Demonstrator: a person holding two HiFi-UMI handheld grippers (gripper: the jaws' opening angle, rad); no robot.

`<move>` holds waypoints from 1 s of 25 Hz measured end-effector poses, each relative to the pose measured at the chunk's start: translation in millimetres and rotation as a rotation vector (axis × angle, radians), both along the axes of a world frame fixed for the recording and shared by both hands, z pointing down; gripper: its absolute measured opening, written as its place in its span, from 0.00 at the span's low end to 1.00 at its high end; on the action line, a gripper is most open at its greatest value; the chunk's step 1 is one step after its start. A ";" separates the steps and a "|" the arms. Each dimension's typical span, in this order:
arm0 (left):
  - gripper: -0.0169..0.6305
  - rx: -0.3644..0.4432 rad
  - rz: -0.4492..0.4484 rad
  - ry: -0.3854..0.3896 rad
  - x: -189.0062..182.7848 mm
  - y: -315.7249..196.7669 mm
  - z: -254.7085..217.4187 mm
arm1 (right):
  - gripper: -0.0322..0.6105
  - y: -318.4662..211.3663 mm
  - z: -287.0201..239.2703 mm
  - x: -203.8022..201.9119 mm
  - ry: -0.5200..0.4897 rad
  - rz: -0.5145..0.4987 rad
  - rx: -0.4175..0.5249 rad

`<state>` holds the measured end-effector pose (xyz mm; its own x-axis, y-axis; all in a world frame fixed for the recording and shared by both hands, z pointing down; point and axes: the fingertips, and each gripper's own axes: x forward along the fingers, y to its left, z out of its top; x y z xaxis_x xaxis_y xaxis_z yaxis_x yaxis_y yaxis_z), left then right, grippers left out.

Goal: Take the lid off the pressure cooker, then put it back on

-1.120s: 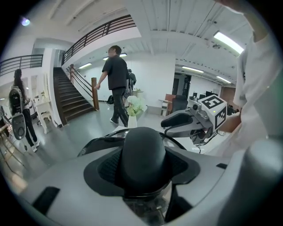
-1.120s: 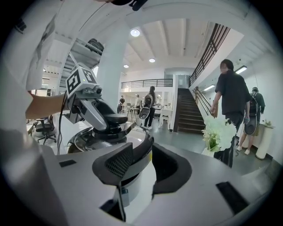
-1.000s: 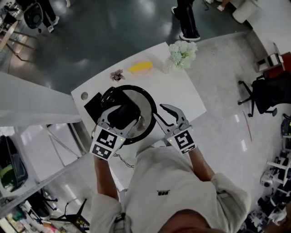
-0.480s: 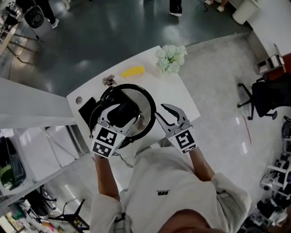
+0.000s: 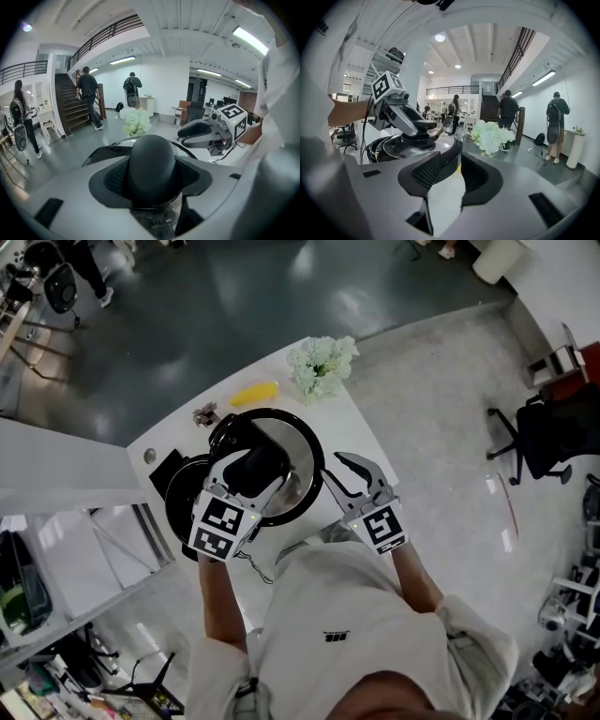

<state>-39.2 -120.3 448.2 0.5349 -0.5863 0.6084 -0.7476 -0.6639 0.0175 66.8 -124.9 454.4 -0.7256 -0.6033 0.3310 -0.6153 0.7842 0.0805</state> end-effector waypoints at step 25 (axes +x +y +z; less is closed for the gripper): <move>0.47 -0.052 -0.020 0.012 120.5 -34.0 59.4 | 0.26 -28.0 44.1 113.3 0.023 0.074 -0.085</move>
